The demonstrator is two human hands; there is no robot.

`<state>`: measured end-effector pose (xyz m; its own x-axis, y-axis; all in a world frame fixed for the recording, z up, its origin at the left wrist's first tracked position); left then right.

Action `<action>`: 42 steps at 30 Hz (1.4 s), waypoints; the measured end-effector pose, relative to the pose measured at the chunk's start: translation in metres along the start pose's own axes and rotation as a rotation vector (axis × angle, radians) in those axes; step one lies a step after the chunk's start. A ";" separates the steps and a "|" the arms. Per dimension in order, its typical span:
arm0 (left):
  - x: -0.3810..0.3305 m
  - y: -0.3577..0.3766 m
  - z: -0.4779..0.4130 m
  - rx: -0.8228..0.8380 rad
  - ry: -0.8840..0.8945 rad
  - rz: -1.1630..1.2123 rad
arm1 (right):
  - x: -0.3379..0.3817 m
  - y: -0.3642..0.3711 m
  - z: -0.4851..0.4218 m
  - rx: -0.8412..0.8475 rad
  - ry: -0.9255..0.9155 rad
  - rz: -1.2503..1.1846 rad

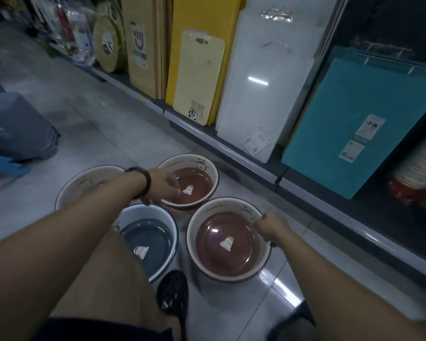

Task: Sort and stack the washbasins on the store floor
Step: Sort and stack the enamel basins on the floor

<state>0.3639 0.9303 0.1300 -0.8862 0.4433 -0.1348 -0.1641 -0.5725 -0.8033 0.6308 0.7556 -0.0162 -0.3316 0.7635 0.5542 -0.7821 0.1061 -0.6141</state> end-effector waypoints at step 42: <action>-0.090 0.349 -0.155 0.124 0.038 0.416 | -0.154 -0.020 -0.002 -0.501 0.345 -1.074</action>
<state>0.4537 0.7969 -0.2282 -0.8718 0.1811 -0.4552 0.1506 -0.7851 -0.6008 0.6985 0.6369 -0.0905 0.5697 0.2585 0.7801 -0.2580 0.9575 -0.1288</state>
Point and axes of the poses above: each hand's wrist, its own z-axis away from the middle knuckle, its own y-axis out of the palm, x = y × z, the point moved 2 cm from there along -z, towards the middle knuckle, and after that the axes turned 10 degrees about -z, right-handed, at the moved point
